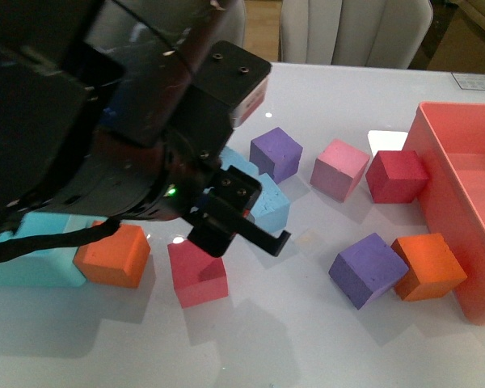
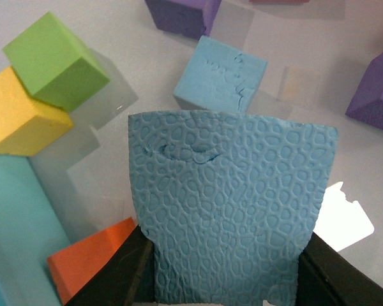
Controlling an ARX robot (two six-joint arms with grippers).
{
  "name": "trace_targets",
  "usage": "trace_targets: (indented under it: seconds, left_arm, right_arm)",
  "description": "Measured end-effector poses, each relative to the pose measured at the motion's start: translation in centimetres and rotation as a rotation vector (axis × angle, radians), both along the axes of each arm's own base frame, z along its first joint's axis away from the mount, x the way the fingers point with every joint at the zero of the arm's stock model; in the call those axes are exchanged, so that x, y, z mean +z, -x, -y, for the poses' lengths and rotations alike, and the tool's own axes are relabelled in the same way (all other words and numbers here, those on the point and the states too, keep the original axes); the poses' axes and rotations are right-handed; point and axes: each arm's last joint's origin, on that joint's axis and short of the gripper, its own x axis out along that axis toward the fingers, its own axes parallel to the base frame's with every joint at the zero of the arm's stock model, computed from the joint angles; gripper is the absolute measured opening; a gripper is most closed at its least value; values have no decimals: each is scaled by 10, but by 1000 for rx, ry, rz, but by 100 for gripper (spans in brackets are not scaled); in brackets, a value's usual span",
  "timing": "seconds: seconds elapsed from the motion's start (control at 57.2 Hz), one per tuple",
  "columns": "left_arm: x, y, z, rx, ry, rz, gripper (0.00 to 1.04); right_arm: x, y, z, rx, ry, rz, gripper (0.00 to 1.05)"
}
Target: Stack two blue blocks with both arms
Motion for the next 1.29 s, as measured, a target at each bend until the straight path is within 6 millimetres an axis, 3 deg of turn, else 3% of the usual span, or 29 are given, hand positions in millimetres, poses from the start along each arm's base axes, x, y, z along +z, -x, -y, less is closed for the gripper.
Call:
trace_targets:
  seconds: [0.175, 0.454, 0.926, 1.241, 1.293]
  left_arm:
    - [-14, -29, 24, -53, -36, 1, 40]
    - [-27, -51, 38, -91, -86, 2, 40]
    - [-49, -66, 51, -146, -140, -19, 40]
    - [-52, -71, 54, -159, -137, -33, 40]
    - [-53, -71, 54, -162, -134, -35, 46]
  right_arm:
    - [0, 0, 0, 0, 0, 0, 96]
    - [0, 0, 0, 0, 0, 0, 96]
    - [0, 0, 0, 0, 0, 0, 96]
    - [0, 0, 0, 0, 0, 0, 96]
    - [0, 0, 0, 0, 0, 0, 96]
